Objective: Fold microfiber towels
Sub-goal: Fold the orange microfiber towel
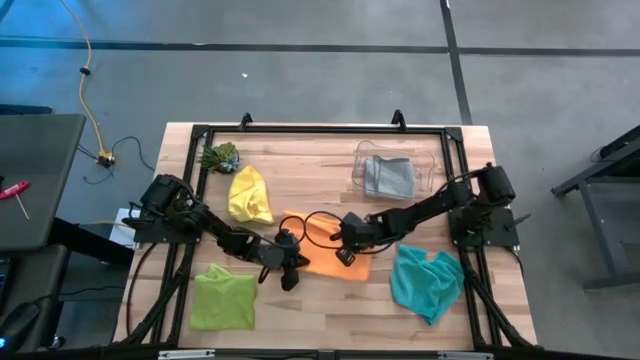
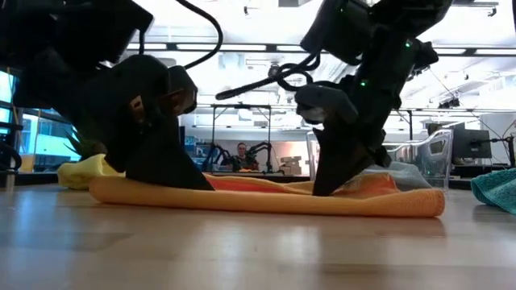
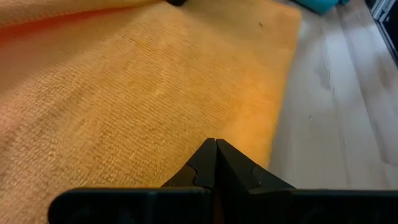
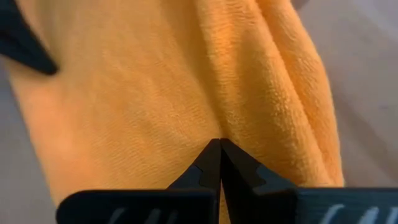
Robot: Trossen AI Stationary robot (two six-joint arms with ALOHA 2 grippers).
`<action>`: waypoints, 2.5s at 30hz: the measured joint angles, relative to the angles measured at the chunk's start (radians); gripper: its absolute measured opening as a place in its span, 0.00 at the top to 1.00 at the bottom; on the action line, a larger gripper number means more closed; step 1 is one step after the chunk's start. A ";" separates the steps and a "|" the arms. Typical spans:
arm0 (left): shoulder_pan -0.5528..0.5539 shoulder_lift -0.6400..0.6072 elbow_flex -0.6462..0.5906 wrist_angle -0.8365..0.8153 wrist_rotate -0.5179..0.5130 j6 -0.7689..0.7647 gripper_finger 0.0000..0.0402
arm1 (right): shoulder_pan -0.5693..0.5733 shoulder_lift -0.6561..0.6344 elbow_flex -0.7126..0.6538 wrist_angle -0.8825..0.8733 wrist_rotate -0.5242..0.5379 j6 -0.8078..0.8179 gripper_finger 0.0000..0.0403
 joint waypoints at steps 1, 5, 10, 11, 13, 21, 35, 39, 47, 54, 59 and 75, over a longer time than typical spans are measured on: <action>-0.003 0.000 0.000 0.001 0.001 -0.005 1.00 | -0.008 0.000 0.001 -0.014 0.000 -0.010 1.00; -0.033 0.000 0.001 0.005 0.008 -0.018 1.00 | -0.038 -0.016 0.002 -0.066 0.029 -0.035 1.00; -0.083 0.000 0.001 -0.004 -0.024 -0.037 1.00 | -0.077 -0.094 0.001 -0.091 0.047 -0.075 1.00; -0.092 0.000 0.001 -0.006 -0.035 -0.047 1.00 | -0.086 -0.107 0.001 -0.111 0.058 -0.078 1.00; -0.108 0.000 0.001 -0.010 -0.056 -0.060 1.00 | -0.103 -0.130 0.000 -0.144 0.084 -0.073 1.00; -0.130 0.001 -0.001 0.007 -0.088 -0.079 1.00 | -0.096 -0.194 0.000 -0.021 0.003 -0.065 1.00; -0.127 0.002 -0.002 0.016 -0.103 -0.083 1.00 | -0.064 0.104 0.151 0.189 -0.098 0.053 1.00; -0.127 0.002 -0.002 0.013 -0.102 -0.080 1.00 | -0.068 0.174 0.225 0.102 -0.119 0.064 1.00; -0.126 0.002 -0.002 0.013 -0.092 -0.076 1.00 | -0.117 0.192 0.249 0.072 -0.106 0.076 1.00; -0.129 0.001 -0.002 0.008 -0.074 -0.051 1.00 | -0.182 0.189 0.265 0.069 -0.012 0.101 1.00; -0.129 0.001 -0.002 0.008 -0.070 -0.050 1.00 | -0.222 0.159 0.265 0.079 0.035 0.093 1.00; -0.129 0.001 -0.001 0.008 -0.057 -0.048 1.00 | -0.161 -0.174 0.244 -0.130 -0.034 -0.332 1.00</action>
